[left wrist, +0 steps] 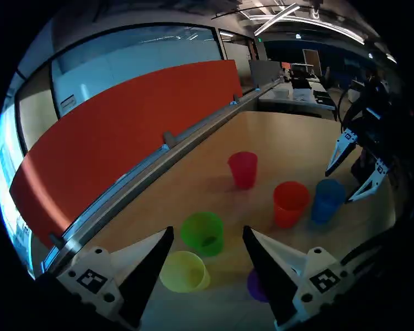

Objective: Pour water

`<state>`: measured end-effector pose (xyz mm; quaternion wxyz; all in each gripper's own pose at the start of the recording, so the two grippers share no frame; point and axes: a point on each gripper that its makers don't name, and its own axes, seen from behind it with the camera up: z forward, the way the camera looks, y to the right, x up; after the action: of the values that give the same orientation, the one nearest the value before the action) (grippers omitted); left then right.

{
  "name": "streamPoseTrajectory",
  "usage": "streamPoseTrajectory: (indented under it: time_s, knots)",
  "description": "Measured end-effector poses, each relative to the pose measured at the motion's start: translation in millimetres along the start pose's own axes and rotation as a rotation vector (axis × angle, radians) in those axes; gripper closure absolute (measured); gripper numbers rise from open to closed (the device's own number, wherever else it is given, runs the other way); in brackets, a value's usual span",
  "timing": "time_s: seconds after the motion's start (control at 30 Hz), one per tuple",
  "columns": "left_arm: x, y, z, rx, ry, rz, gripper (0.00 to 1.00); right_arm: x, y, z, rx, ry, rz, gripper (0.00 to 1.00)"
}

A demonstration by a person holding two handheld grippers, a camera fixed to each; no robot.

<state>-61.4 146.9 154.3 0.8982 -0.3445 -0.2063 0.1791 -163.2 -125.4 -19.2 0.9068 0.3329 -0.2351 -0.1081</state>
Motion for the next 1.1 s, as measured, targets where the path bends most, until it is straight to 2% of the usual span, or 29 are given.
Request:
streamPoseTrajectory:
  time_s: [0.47, 1.0, 1.1]
  knots:
    - [-7.1, -7.4, 11.5, 0.008, -0.012, -0.004, 0.07, 0.7, -5.1, 22.6, 0.029, 0.009, 0.036, 0.0]
    - [-10.2, -12.7, 12.5, 0.017, -0.011, -0.013, 0.07, 2.3, -6.5, 32.1, 0.047, -0.007, 0.054, 0.0]
    - [-10.9, -12.8, 12.4, 0.016, -0.011, -0.014, 0.07, 0.9, -7.7, 33.4, 0.053, -0.014, 0.059, 0.05]
